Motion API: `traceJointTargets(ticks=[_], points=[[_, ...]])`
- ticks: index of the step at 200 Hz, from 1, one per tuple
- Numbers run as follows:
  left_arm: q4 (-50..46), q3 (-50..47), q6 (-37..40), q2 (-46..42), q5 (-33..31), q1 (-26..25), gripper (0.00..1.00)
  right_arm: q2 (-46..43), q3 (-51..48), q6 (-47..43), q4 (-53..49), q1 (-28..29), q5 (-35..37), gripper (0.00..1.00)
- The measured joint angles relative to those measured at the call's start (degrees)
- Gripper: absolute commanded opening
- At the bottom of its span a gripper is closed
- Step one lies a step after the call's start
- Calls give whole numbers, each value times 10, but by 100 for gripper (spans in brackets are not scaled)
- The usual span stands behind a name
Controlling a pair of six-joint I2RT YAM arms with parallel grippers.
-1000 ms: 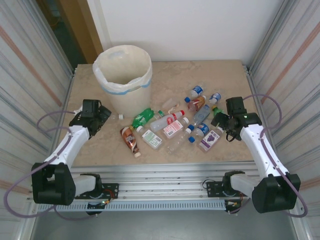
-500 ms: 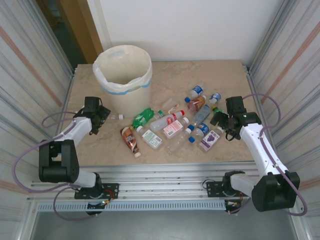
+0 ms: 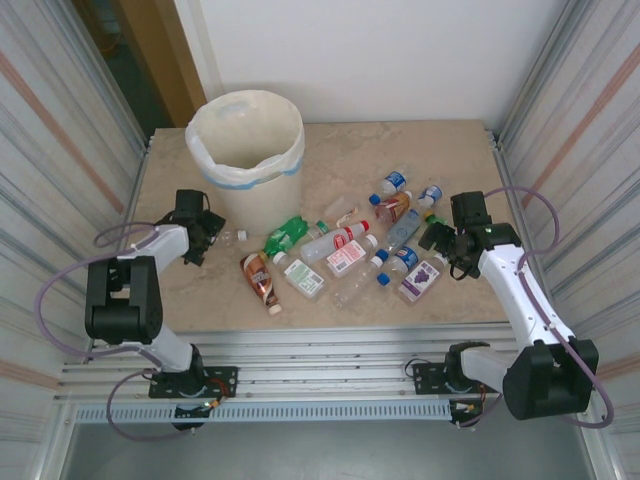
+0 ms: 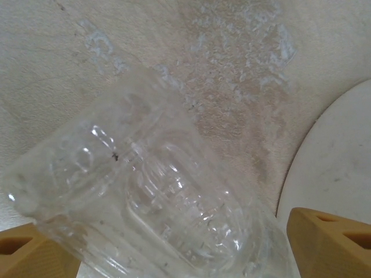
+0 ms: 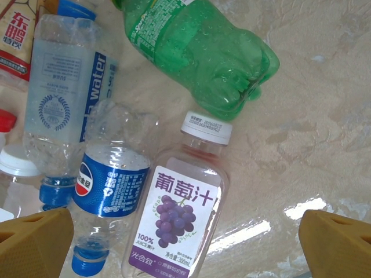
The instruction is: Put the plastic bottles in the bin
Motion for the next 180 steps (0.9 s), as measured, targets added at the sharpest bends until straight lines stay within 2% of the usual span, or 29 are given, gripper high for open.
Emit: traceJointTargets(ticks=[60,125,180], points=[[7,2,-8,10,3,0,87,6,0,0,5,0,-2,98],[11,2,-11,13,3,1,75,18,0,0,14,0,-2,98],[32,-23,-10,-3,3,27,70,28,0,0,22,0,-6,98]])
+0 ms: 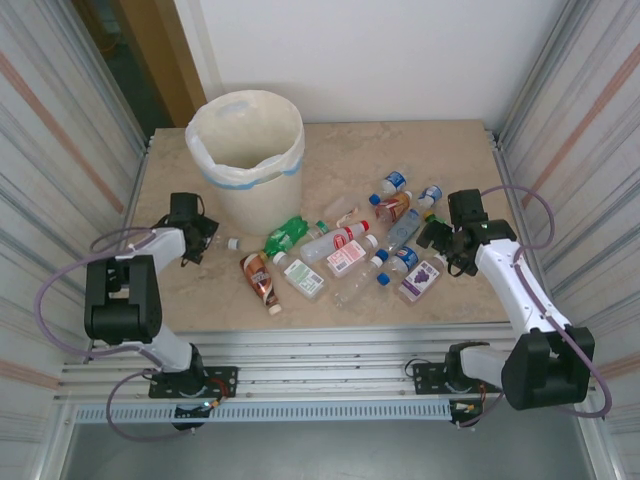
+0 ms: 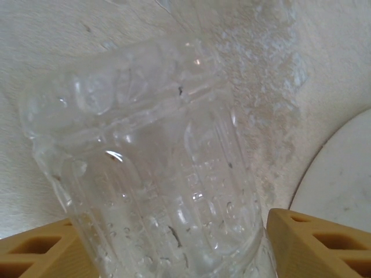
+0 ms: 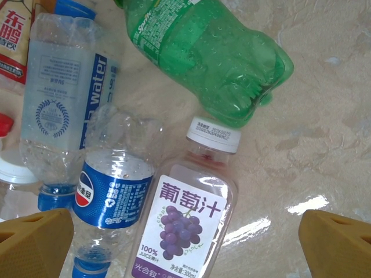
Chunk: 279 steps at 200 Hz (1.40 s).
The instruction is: Put the plastic bottles in the bin
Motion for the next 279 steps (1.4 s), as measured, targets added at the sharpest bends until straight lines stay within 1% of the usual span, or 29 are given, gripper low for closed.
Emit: traceJointTargets(ticks=[8,32,54,74,114,145,160,191,234,251,279], points=[[3,-4,0,-3,0,4,71,1,0,0,2,0,0,98],[10,-13,0,-6,0,11,82,6,0,0,4,0,-4,98],[1,-27,0,-5,-1,14,82,10,0,0,5,0,-10,98],[1,-27,0,-4,-2,14,77,10,1,0,5,0,-11,98],[-9,-27,3,-3,-6,15,64,13,6,0,3,0,-11,98],[-20,-26,6,-11,-5,14,60,14,12,0,4,0,-11,98],[-38,-26,11,-30,-6,14,58,14,12,0,4,0,-11,98],[-74,-27,28,-124,-14,15,57,14,12,0,5,0,-11,98],[-128,-40,55,-303,-18,12,57,1,12,0,12,0,-11,98],[-158,-40,65,-371,-24,-1,56,-5,12,0,16,0,-11,98],[-210,-31,78,-473,-36,-40,54,-8,12,0,23,0,-10,98]])
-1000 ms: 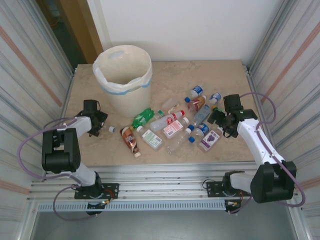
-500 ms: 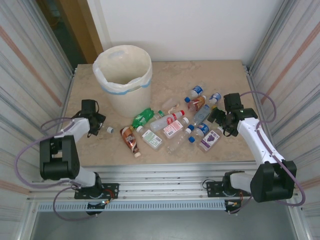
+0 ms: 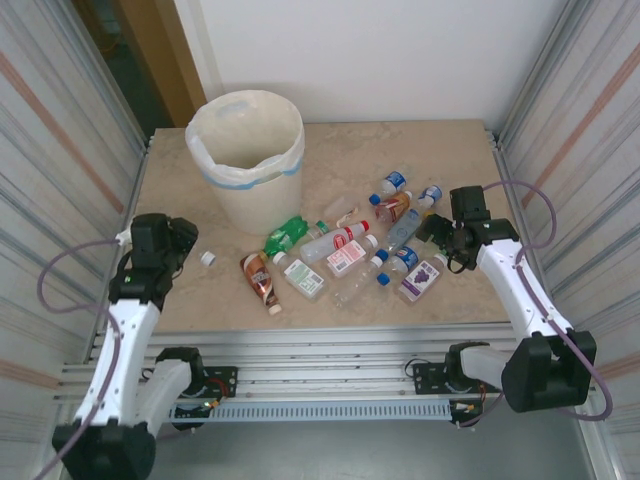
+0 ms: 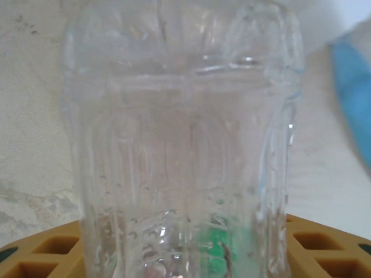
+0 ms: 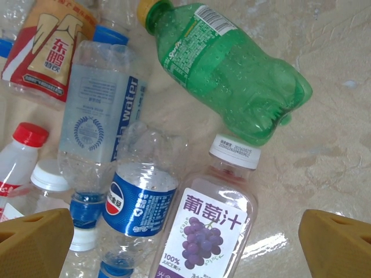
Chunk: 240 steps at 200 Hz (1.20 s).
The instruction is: Put the plastic bottles in the bin
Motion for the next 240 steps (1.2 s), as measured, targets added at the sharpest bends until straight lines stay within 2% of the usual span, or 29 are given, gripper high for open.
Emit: traceJointTargets(ticks=[35,73,93,147,240], points=[[-33,55,17,-34,-4,-49,53,0,0,0,11,0,0,98],[-26,140,54,-6,-25,-127,53,0,0,0,17,1,0,98],[-8,185,81,22,-31,-151,53,-2,0,0,17,1,0,98],[65,348,162,160,-13,-161,50,-12,0,0,11,1,0,98],[140,482,259,316,-15,-164,48,-13,37,0,4,1,3,98]])
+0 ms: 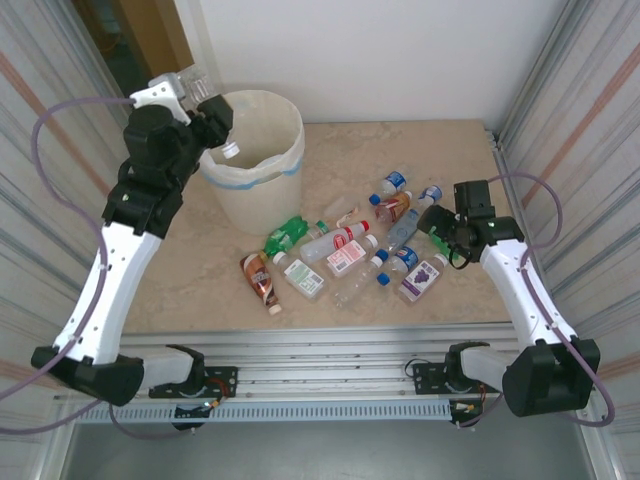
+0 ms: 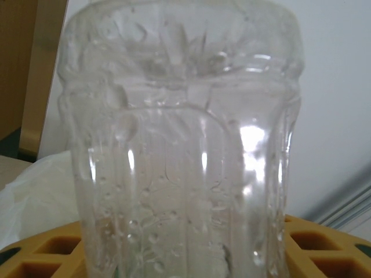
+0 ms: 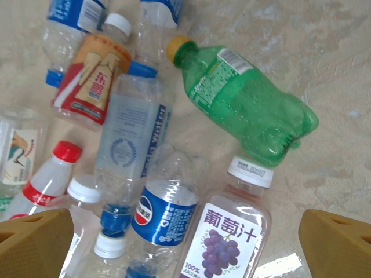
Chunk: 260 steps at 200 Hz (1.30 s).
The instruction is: Put the plastic bottles in the bin
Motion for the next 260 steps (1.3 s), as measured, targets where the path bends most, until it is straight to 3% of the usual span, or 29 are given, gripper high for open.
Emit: traceJointTargets(ticks=[103,260], points=[[-14,178,85,188,-30,12,46,-7,17,0,-13,0,12,98],[-24,191,144,257,-56,15,46,-9,45,-1,-20,0,12,98]])
